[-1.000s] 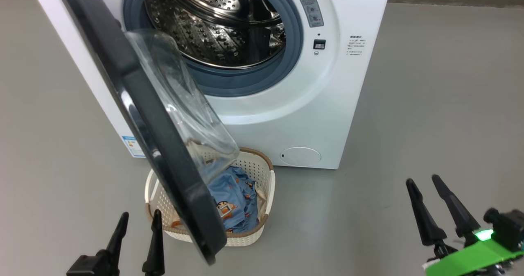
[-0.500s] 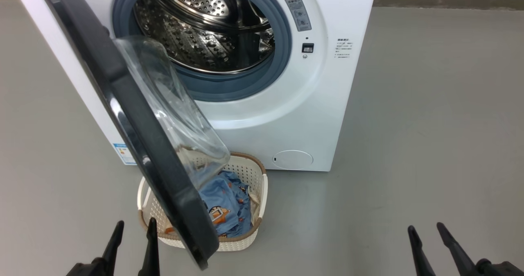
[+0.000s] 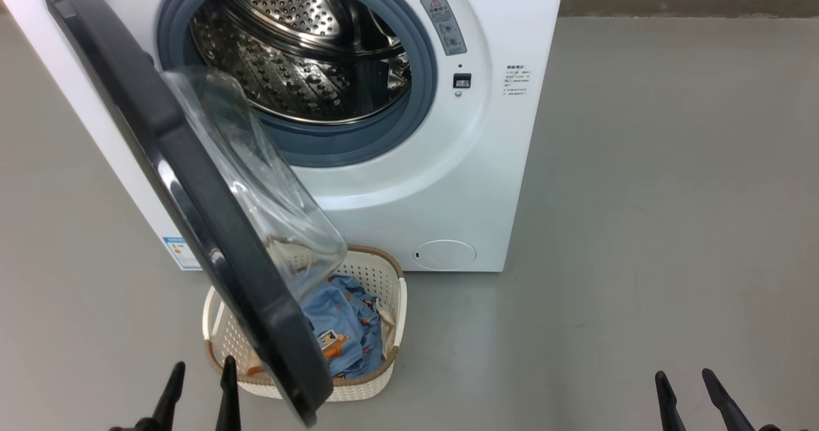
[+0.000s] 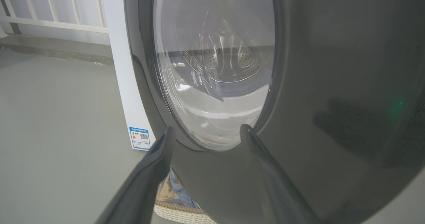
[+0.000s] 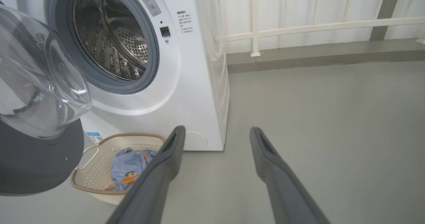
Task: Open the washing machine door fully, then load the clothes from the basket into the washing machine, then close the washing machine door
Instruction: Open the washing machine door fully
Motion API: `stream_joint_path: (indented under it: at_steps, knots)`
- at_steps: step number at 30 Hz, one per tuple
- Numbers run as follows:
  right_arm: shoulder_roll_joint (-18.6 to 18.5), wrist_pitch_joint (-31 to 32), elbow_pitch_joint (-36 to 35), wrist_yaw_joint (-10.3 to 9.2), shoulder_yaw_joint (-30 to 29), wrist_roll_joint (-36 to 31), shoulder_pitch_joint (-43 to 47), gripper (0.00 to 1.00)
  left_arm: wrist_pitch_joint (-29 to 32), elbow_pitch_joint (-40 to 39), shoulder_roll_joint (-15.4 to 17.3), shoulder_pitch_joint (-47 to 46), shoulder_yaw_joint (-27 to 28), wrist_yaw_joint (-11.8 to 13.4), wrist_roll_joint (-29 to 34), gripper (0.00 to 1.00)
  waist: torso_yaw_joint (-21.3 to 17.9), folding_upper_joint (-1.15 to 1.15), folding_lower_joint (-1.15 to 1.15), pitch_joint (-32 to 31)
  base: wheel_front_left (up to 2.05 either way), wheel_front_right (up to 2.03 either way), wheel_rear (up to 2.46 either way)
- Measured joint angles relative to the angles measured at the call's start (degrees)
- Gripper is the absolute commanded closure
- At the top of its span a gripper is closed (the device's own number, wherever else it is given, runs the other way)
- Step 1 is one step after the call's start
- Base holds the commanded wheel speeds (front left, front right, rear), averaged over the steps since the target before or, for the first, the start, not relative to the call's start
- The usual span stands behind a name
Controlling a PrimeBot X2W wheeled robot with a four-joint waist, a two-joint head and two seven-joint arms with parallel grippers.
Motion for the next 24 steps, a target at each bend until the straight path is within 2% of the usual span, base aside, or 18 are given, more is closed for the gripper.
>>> stream_joint_path:
  at_steps: [16, 17, 18, 24]
  knots:
    - [0.7, 0.0, 0.0, 0.00, -0.1, -0.1, 0.0, 0.00, 0.0, 0.0, 0.0, 0.8, 0.8, 0.0, 0.5, 0.00, -0.3, 0.00, 0.00, -0.2, 0.00, 0.00, 0.00]
    - [0.7, 0.0, 0.0, 0.01, 0.0, 0.0, 0.0, 0.00, 0.0, 0.2, 0.0, 0.8, 0.8, 0.0, 0.5, 0.69, -0.3, 0.00, 0.00, -0.2, 0.00, 0.00, 0.00]
    - [0.7, 0.0, 0.0, 0.00, 0.0, 0.0, 0.0, 0.00, 0.0, 0.3, 0.0, 0.8, 0.8, -0.1, 0.5, 1.00, -0.2, 0.00, 0.00, -0.2, 0.00, 0.00, 0.00]
    - [0.7, 0.0, -0.1, 0.00, 0.0, 0.0, 0.0, 0.00, 0.0, 1.0, 0.0, 0.8, 1.5, -0.1, 0.2, 1.00, -0.1, 0.00, 0.00, -0.4, 0.00, 0.00, 0.00]
